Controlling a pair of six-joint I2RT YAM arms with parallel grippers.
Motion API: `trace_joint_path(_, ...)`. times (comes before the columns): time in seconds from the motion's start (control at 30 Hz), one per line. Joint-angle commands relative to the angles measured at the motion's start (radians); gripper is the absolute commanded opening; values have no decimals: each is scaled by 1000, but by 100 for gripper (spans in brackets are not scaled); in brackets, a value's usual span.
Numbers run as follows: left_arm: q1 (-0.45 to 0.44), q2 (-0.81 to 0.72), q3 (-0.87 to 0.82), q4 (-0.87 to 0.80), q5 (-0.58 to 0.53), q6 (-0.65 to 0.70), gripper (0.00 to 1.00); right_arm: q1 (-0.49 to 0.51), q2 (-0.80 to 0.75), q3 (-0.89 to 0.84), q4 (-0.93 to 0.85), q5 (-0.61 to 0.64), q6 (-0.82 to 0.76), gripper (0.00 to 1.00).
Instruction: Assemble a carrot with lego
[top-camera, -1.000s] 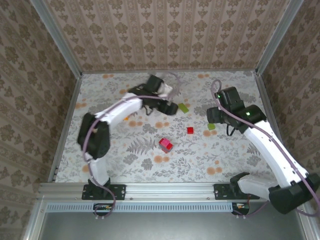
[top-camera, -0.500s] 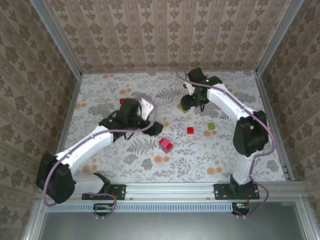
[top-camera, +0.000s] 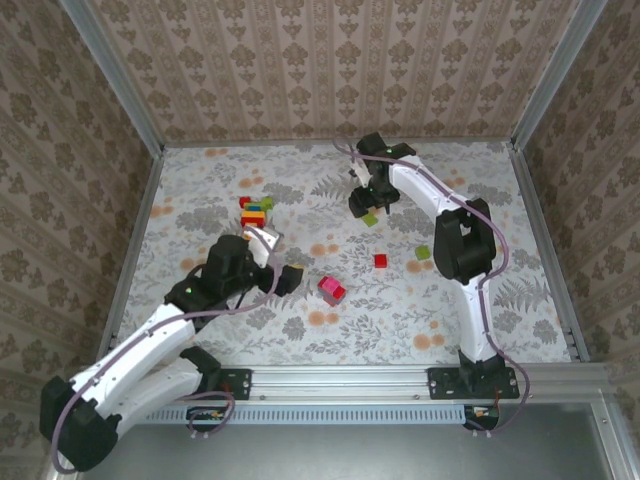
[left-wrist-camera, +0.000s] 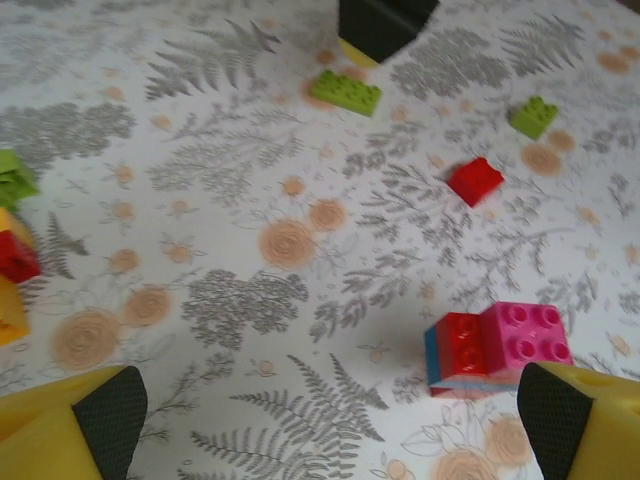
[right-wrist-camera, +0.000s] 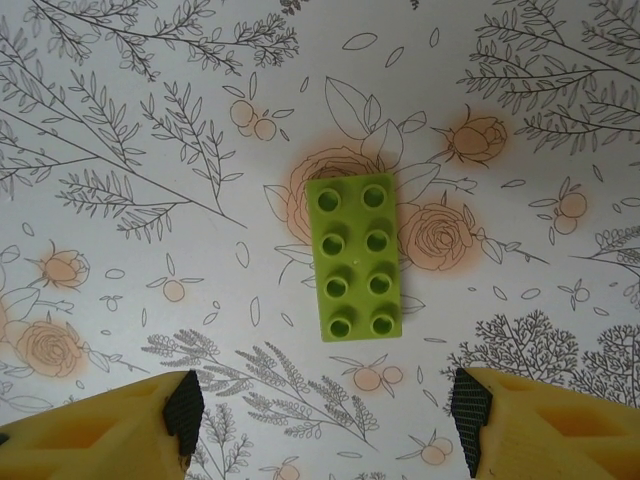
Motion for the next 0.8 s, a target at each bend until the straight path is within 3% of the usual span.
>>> trace_joint_path(0.0,50,14,-48,42,42,-42,98,7,51,40,-58,-6,-28,70)
trace_joint_path(0.27,4,135,-81,102,156,-74,92,4,106,53,-57,7,-40,69)
trace_joint_path(0.47,-141,207,-52,66,116,-42,92,3,142,91,-81,7,-53,69)
trace_joint_path(0.77,-167,178,-72,50,128,-67,93,0,183,123,-108,12,-65,68)
